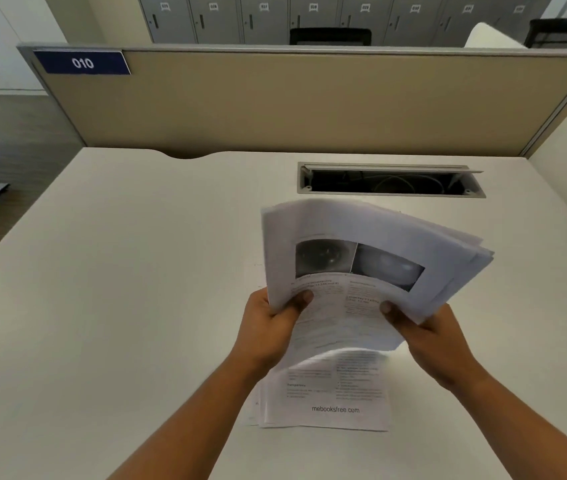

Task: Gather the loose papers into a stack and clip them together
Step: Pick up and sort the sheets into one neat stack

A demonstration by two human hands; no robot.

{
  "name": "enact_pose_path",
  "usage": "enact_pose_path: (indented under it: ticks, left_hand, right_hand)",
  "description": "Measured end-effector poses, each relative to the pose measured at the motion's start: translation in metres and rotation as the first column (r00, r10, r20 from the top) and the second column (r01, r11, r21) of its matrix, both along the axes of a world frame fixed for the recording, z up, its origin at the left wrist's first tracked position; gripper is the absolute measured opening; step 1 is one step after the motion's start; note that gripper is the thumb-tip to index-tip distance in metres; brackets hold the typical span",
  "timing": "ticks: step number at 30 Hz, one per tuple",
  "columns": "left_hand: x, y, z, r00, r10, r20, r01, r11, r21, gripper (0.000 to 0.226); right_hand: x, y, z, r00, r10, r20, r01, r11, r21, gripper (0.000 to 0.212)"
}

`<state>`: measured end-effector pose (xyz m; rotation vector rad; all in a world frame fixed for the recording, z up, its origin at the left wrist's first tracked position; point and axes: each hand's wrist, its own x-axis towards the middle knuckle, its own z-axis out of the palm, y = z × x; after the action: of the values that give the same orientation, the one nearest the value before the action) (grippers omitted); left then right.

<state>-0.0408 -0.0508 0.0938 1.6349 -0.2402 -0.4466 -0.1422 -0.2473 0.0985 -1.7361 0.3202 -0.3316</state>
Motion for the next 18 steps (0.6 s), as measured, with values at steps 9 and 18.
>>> enact_pose_path:
  ticks: [9, 18]
  left_hand:
    - [0.001, 0.005, -0.007, 0.984, 0.056, -0.167, -0.032, 0.989, 0.143, 0.026]
    - [-0.022, 0.016, -0.061, 0.977, -0.152, 0.147, -0.07, 0.422, 0.904, 0.071]
  right_hand:
    - [-0.029, -0.027, -0.026, 0.956, -0.138, -0.258, 0.206, 0.945, 0.256, 0.029]
    - [-0.038, -0.017, -0.06, 0.902, -0.111, -0.418, 0.346, 0.766, 0.542, 0.017]
